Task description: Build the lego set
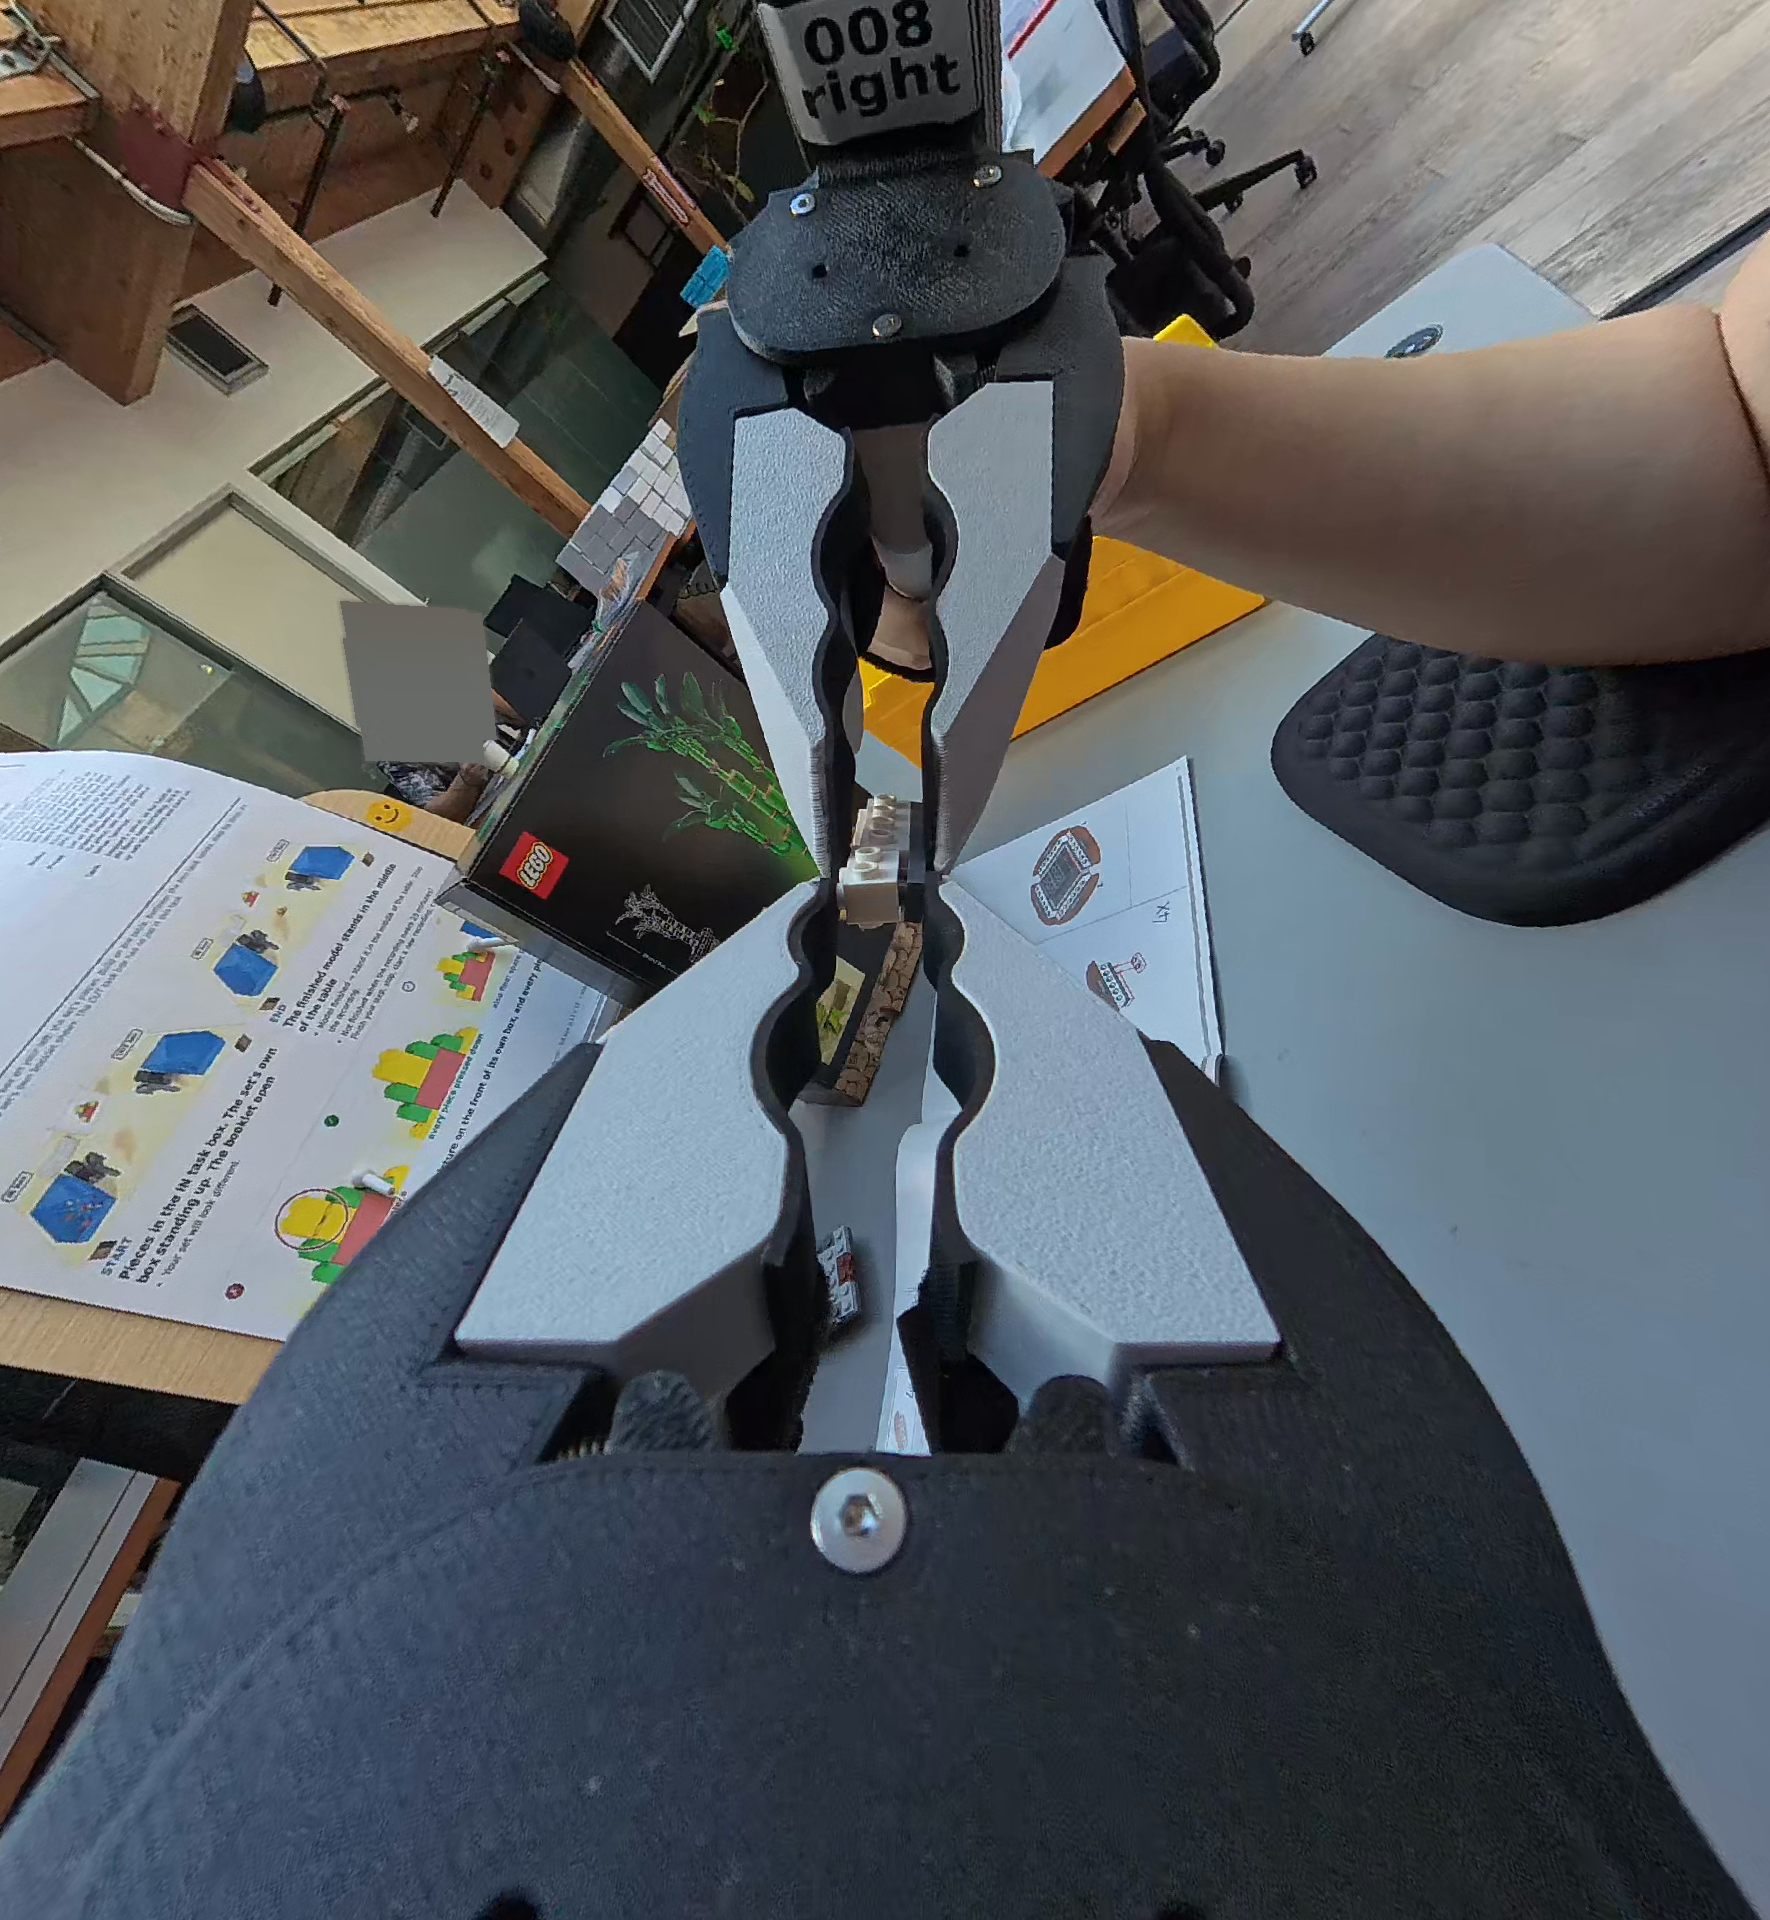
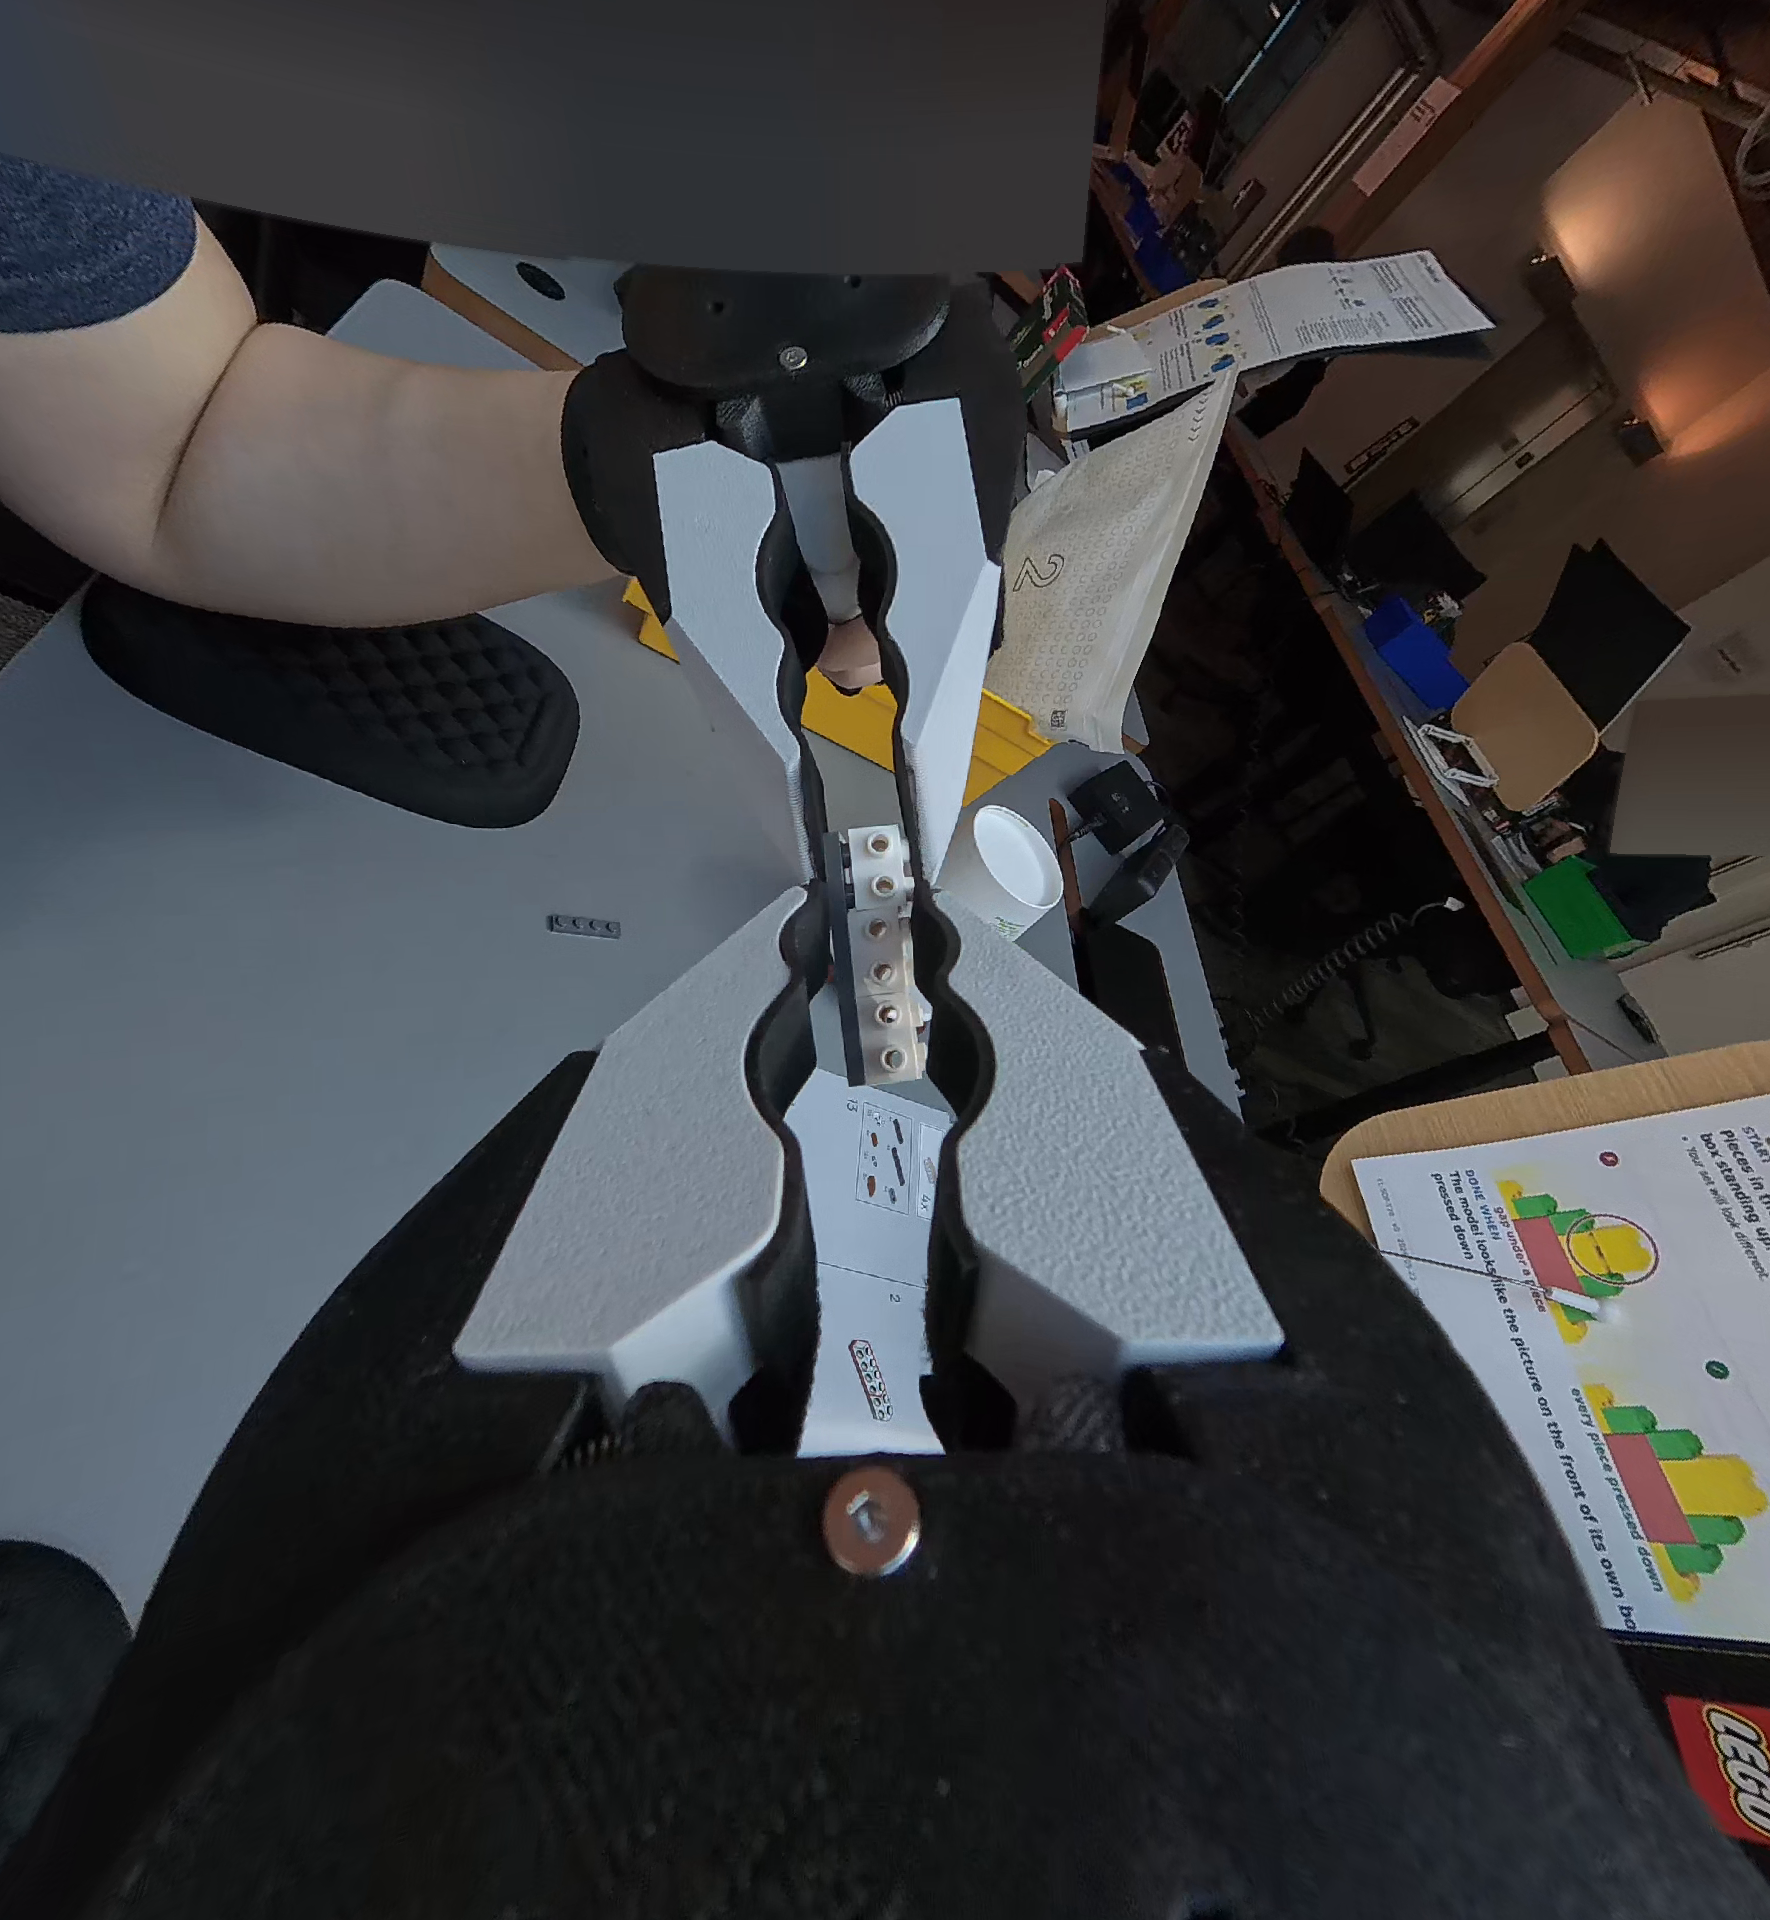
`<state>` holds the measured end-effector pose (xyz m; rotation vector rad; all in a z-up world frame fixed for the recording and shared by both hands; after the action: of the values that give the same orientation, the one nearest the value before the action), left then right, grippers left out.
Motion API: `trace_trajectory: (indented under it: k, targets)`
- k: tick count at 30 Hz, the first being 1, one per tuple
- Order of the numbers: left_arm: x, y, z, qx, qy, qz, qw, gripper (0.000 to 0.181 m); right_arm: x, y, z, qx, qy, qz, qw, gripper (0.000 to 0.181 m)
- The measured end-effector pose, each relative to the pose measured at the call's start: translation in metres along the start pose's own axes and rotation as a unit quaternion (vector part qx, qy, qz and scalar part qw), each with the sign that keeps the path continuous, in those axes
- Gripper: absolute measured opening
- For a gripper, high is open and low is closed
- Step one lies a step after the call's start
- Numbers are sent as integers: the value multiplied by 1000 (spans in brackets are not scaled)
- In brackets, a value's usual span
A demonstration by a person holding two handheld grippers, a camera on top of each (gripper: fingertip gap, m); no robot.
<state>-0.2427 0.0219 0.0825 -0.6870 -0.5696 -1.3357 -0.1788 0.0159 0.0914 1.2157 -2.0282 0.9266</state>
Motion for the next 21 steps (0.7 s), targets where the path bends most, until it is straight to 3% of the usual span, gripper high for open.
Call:
trace_trajectory:
  k: [21]
  targets:
    - [-3, 0, 6, 19, -17, 17, 1000, 14, -4, 2, -6, -15, 2, -14, 1000, 14]
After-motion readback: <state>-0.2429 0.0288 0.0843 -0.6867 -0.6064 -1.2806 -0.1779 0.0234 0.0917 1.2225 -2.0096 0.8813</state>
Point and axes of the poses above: each gripper's, where its closed fingertips meet, y out along the fingers, x out of its top, z = x × y across the jaws, the point moved 4 cm from there along -y, back along the fingers, and after that the axes turned 4 degrees about -z, right-handed, at the moved point
